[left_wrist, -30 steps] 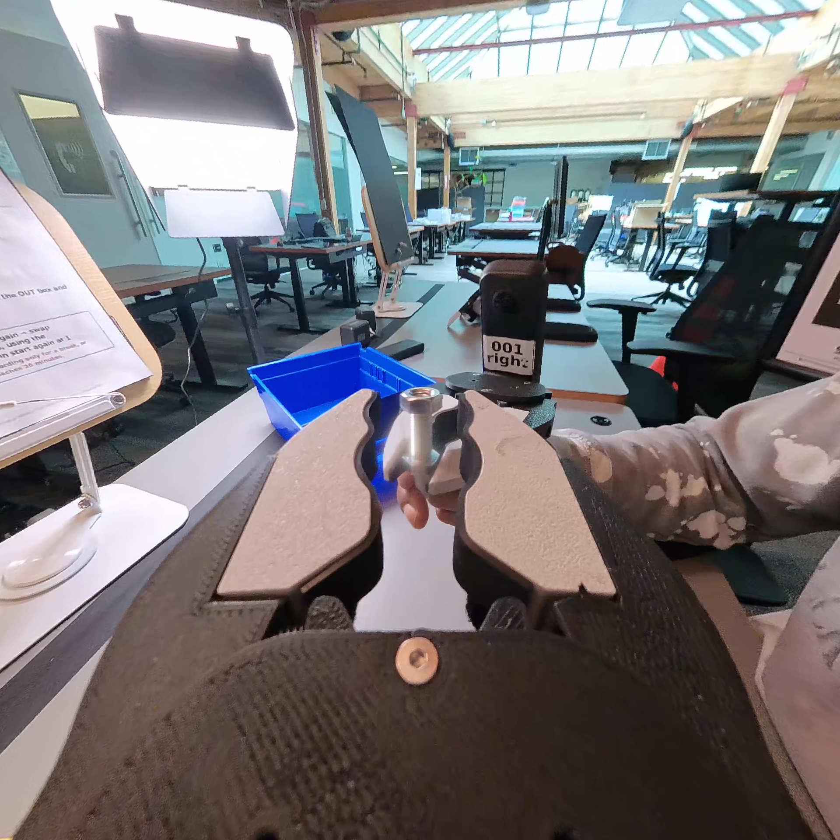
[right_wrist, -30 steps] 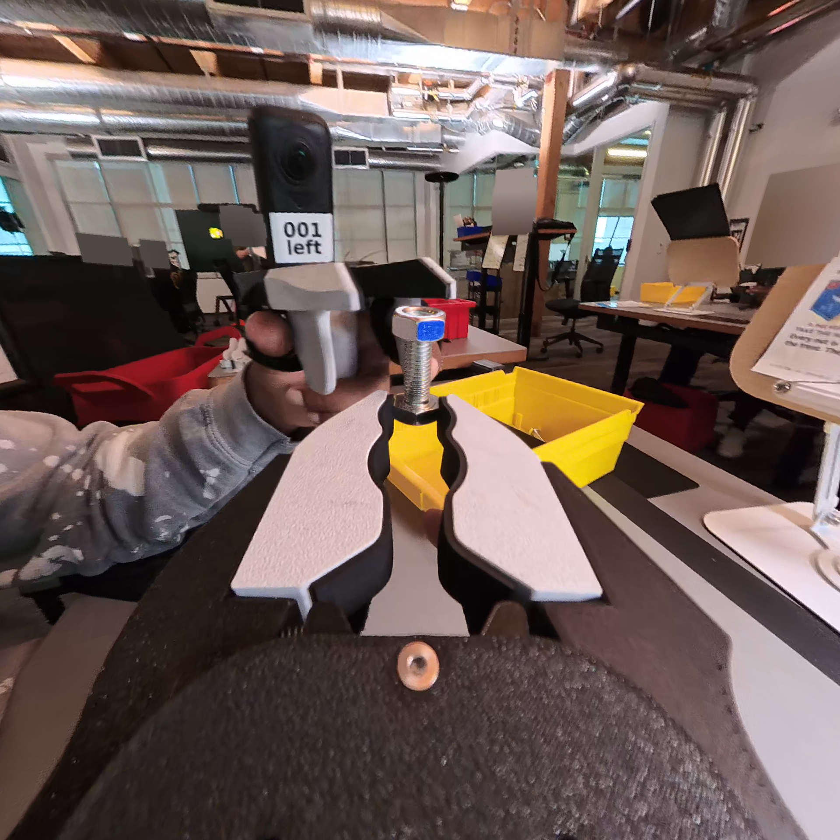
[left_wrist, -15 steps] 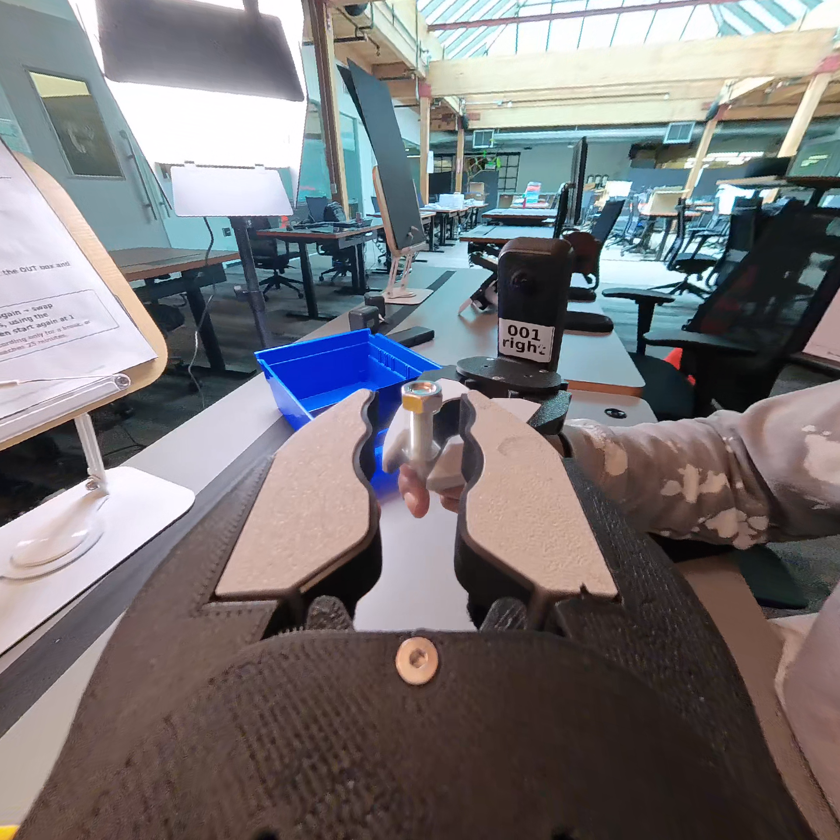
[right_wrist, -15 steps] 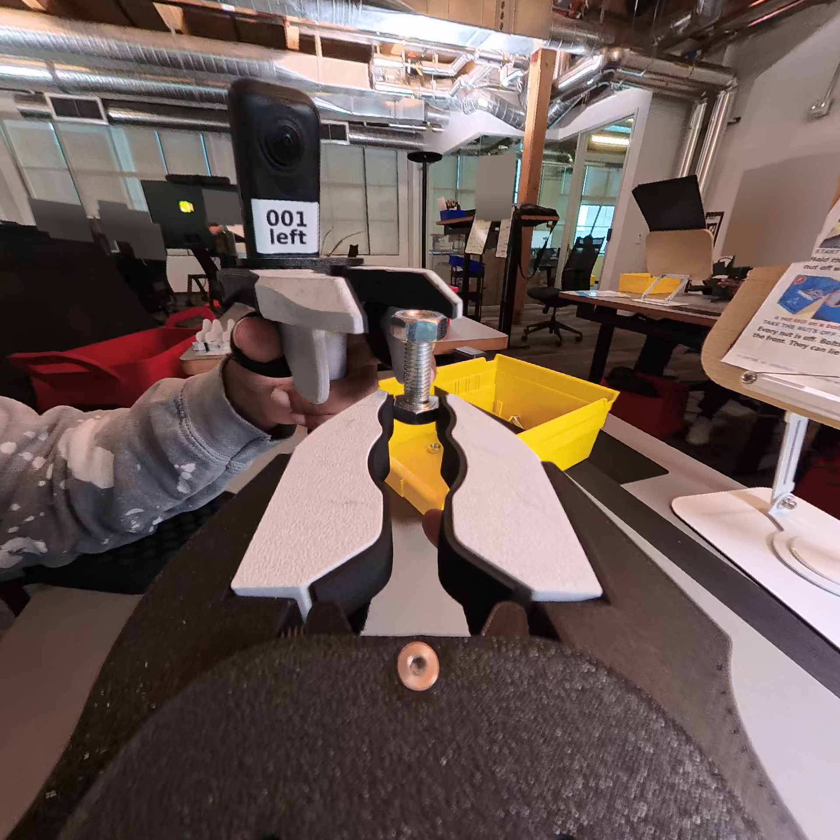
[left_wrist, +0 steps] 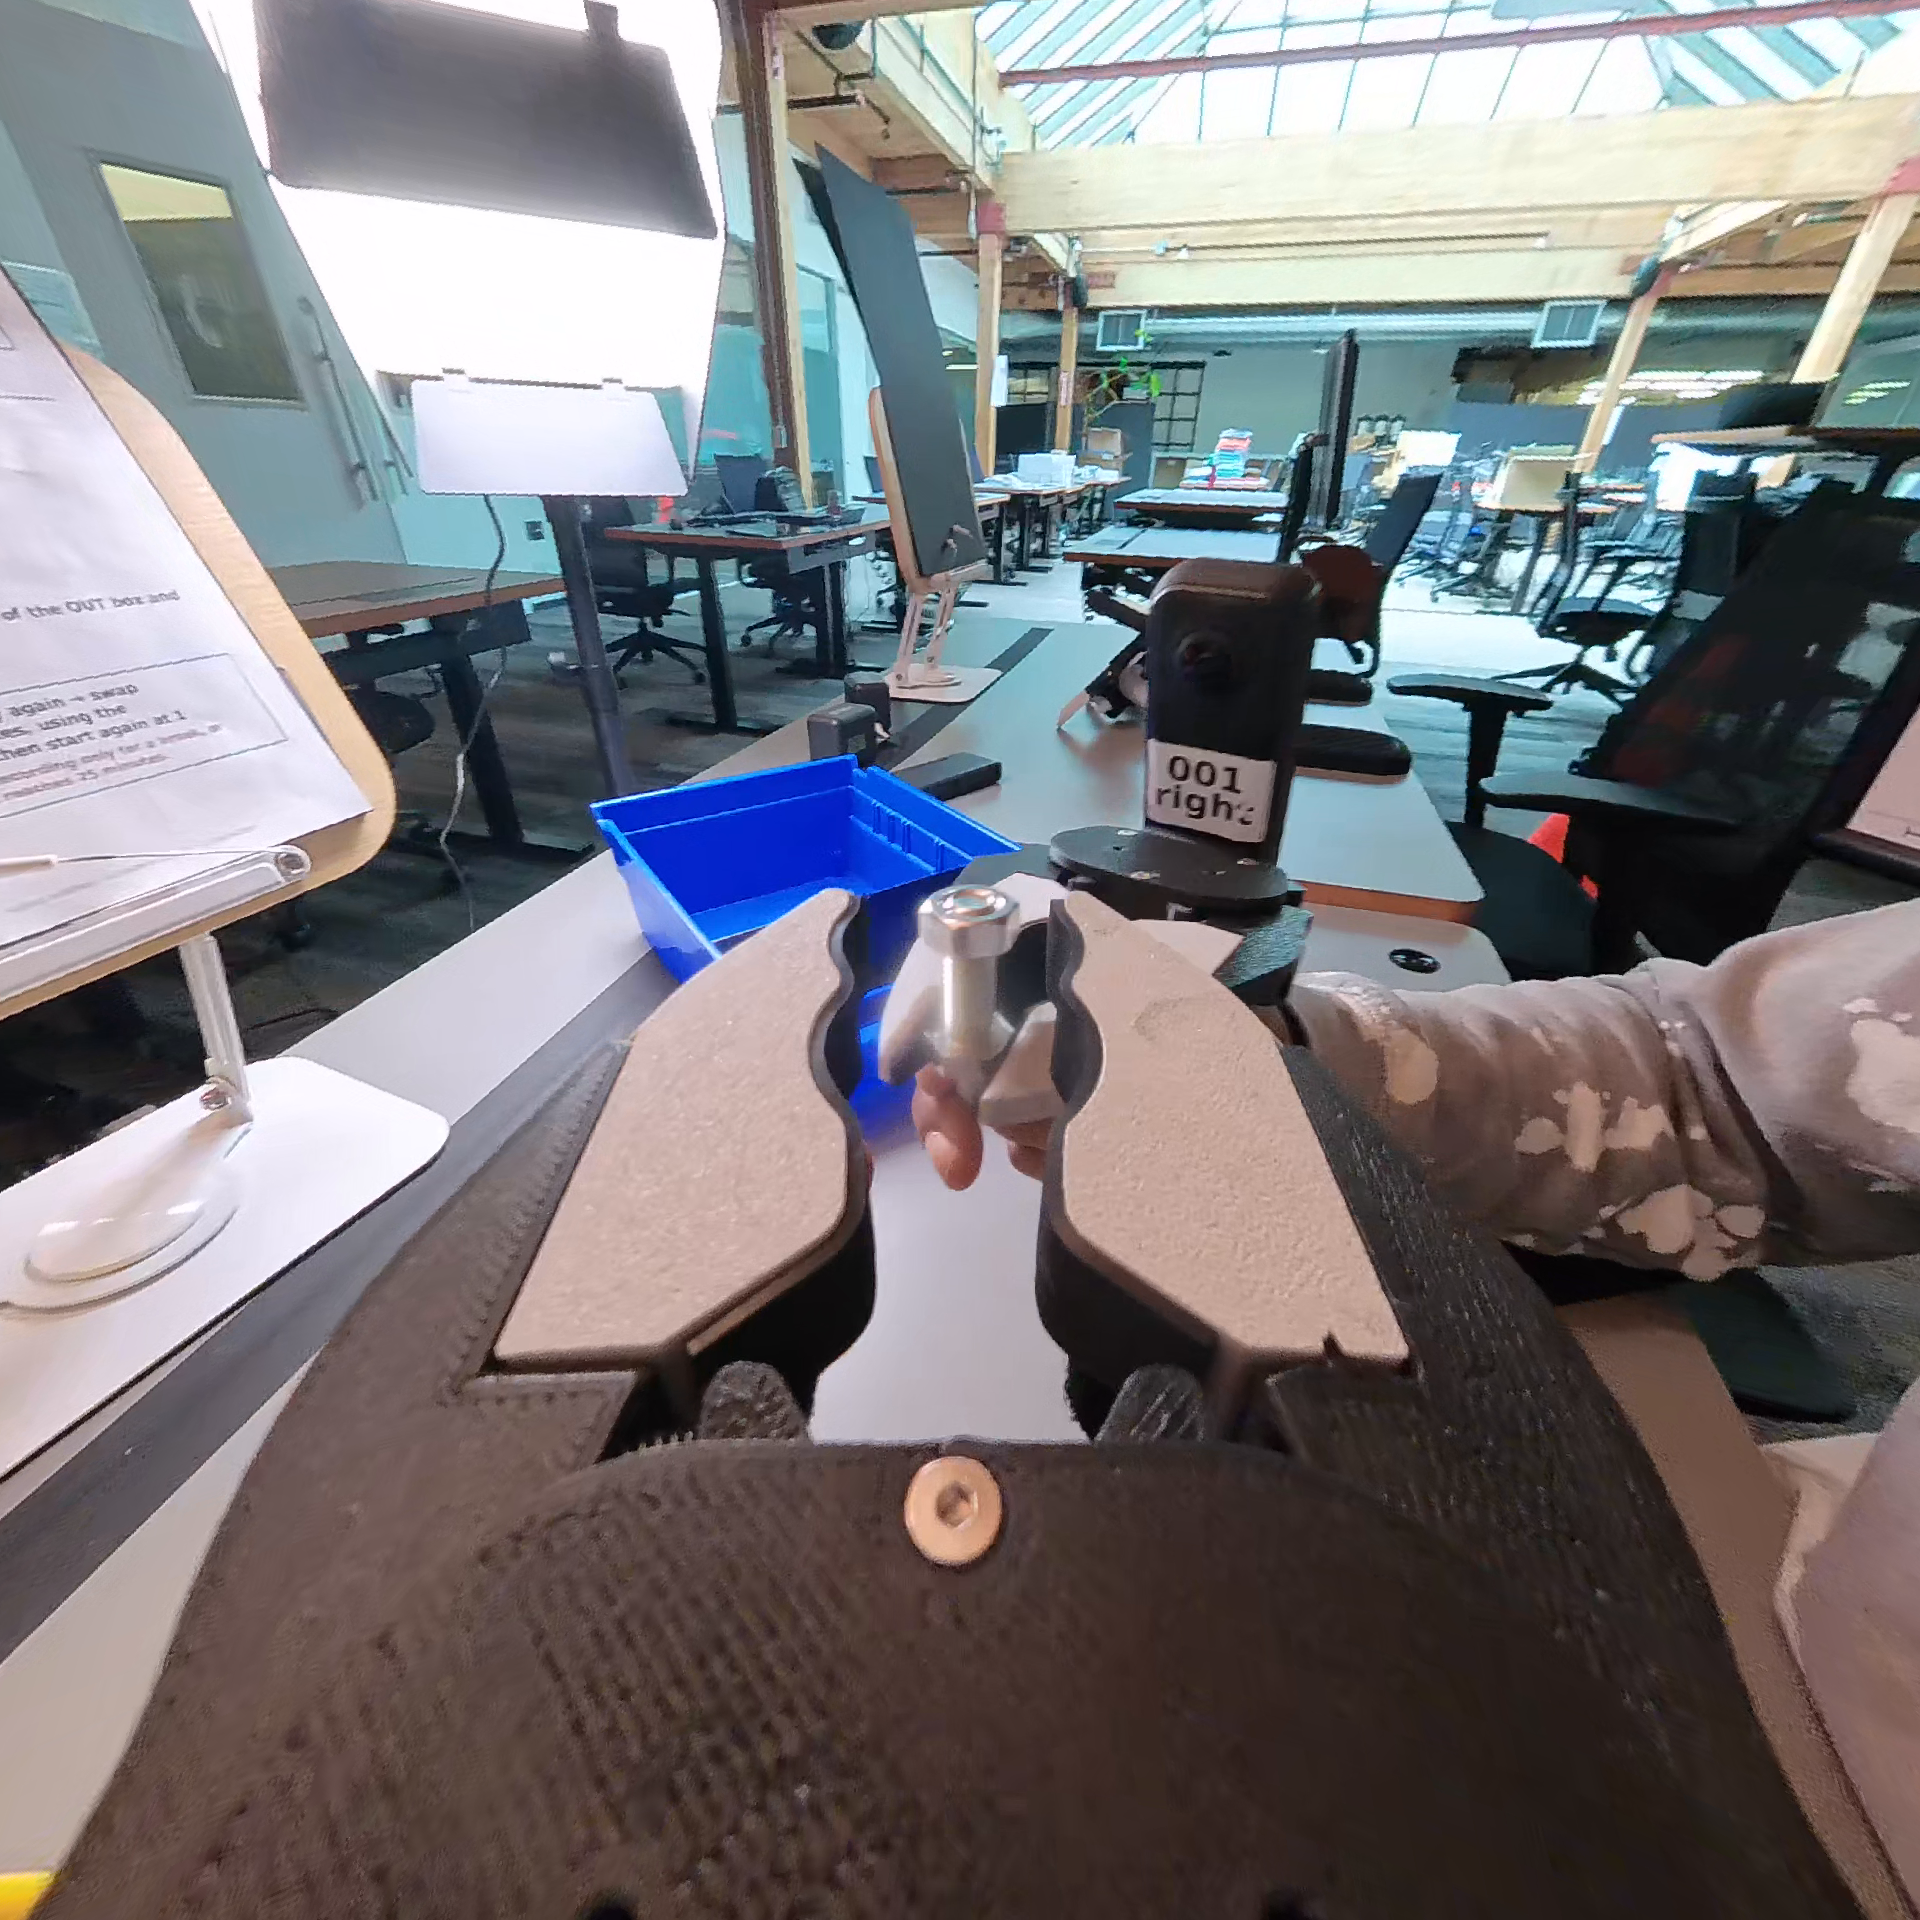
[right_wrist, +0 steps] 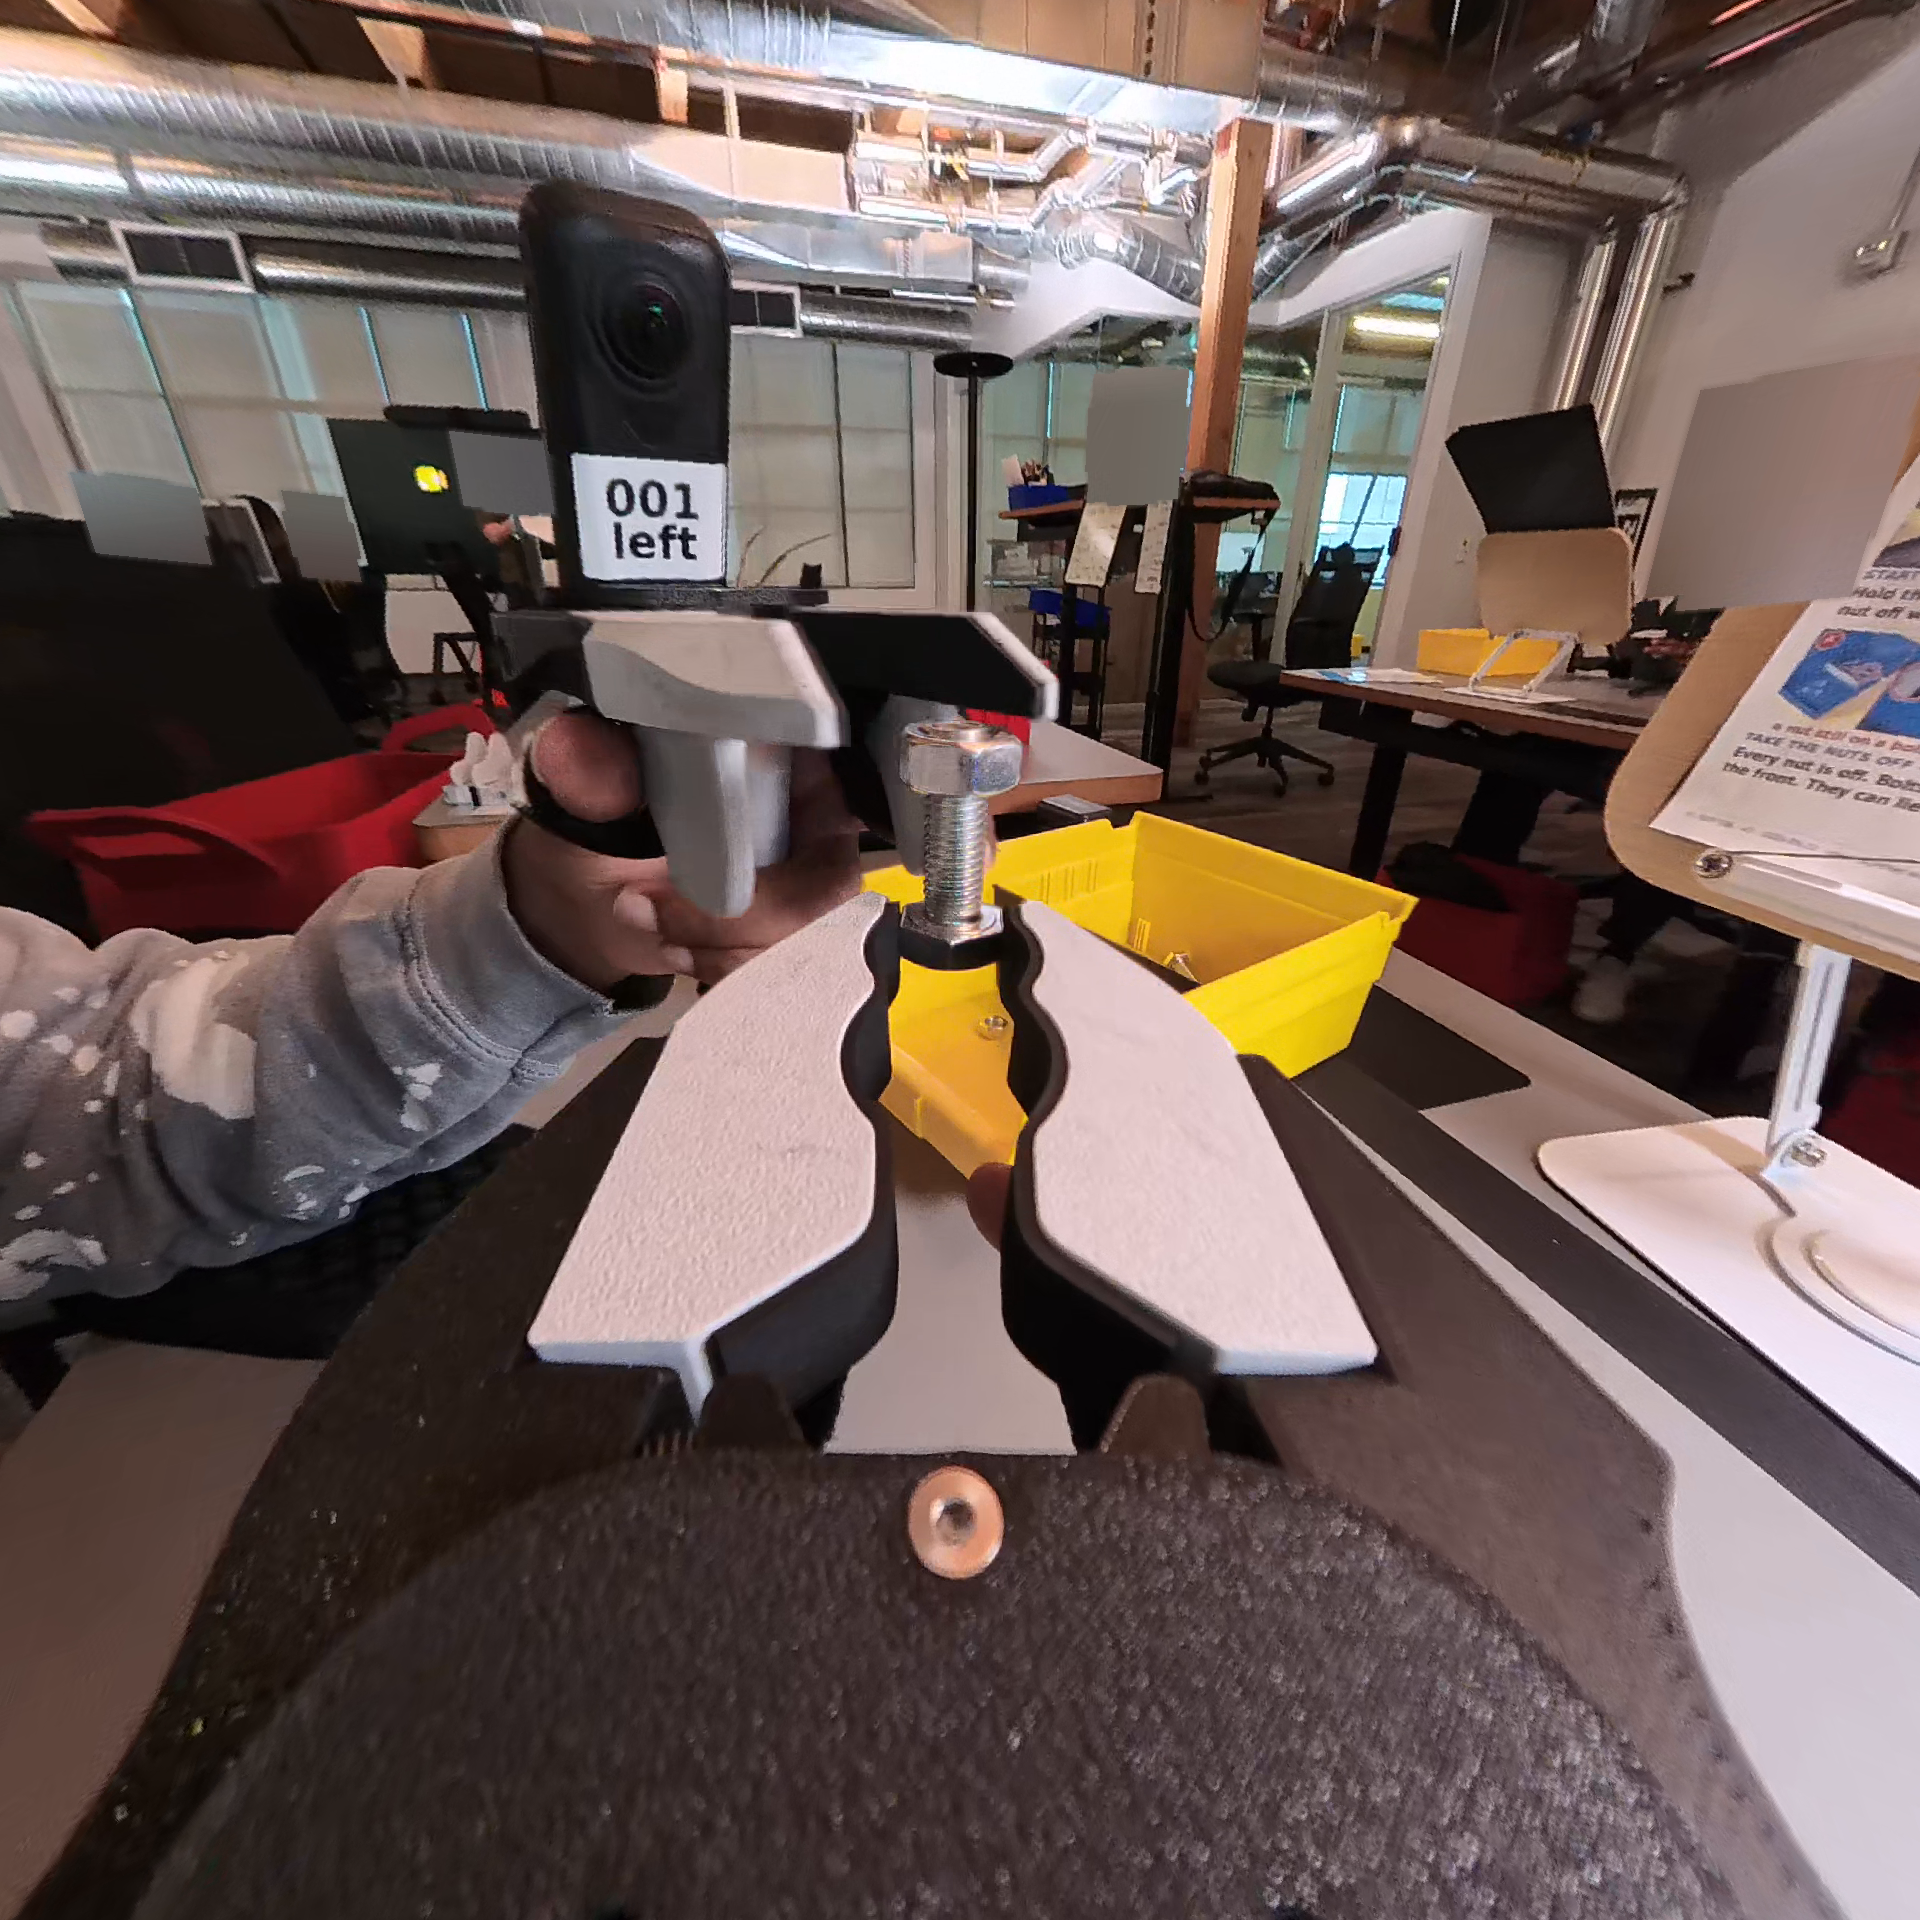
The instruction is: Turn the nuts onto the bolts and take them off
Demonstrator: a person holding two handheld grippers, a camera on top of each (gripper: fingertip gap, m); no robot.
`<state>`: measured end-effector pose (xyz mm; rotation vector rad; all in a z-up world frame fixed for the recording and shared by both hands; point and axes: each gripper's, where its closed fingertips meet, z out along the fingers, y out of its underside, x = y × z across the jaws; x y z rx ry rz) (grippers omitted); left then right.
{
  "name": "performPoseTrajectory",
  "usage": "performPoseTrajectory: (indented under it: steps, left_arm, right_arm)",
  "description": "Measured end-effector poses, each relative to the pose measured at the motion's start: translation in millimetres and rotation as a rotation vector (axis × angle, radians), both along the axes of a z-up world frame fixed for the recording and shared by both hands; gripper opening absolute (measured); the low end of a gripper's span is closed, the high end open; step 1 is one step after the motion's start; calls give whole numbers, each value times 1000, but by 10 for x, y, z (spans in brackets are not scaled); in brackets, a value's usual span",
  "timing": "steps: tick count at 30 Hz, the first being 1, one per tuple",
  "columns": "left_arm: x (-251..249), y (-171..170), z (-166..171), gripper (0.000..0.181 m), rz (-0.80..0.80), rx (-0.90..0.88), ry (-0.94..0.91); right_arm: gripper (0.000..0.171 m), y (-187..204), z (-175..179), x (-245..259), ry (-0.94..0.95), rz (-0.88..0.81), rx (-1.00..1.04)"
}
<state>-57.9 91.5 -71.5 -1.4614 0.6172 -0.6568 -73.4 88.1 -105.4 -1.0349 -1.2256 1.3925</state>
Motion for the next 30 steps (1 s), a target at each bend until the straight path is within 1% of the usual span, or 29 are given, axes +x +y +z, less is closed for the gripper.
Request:
performPoseTrajectory:
  steps: [1,4,5,6,7,10,14,17,19,20,21,25,30]
  left_arm:
    - [-17,22,-14,31,17,4,4]
    - [-55,20,-2,33,-7,-15,-30]
    - [-119,52,0,24,33,-12,-27]
    - [-204,103,-22,20,92,5,3]
    - [-244,120,-46,20,110,7,22]
    - [-202,73,1,26,48,-11,-38]
    - [-32,-1,13,33,-8,3,-20]
    - [-21,27,-16,32,14,4,2]
    - [-74,27,15,27,10,-12,-36]
    - [-167,75,17,20,64,-12,-39]
    - [-234,98,3,18,96,1,-20]
    - [-196,37,56,28,45,4,-41]
    - [6,-15,15,37,-5,3,-1]
  right_arm:
    - [19,-17,8,1,4,6,3]
    - [19,-39,41,24,21,22,6]
    - [19,-37,61,43,39,32,-3]
    - [19,-54,96,69,65,56,-14]
    - [19,-54,119,83,75,62,-22]
    - [18,-21,98,71,53,34,-5]
    - [19,24,24,23,17,2,-16]
    - [19,-21,35,18,23,14,-4]
    - [19,-34,72,45,45,27,-8]
    - [18,-62,115,81,78,59,-15]
    - [18,-72,152,107,97,76,-26]
    - [19,-20,130,93,71,41,-15]
    - [19,-9,40,28,30,14,-7]
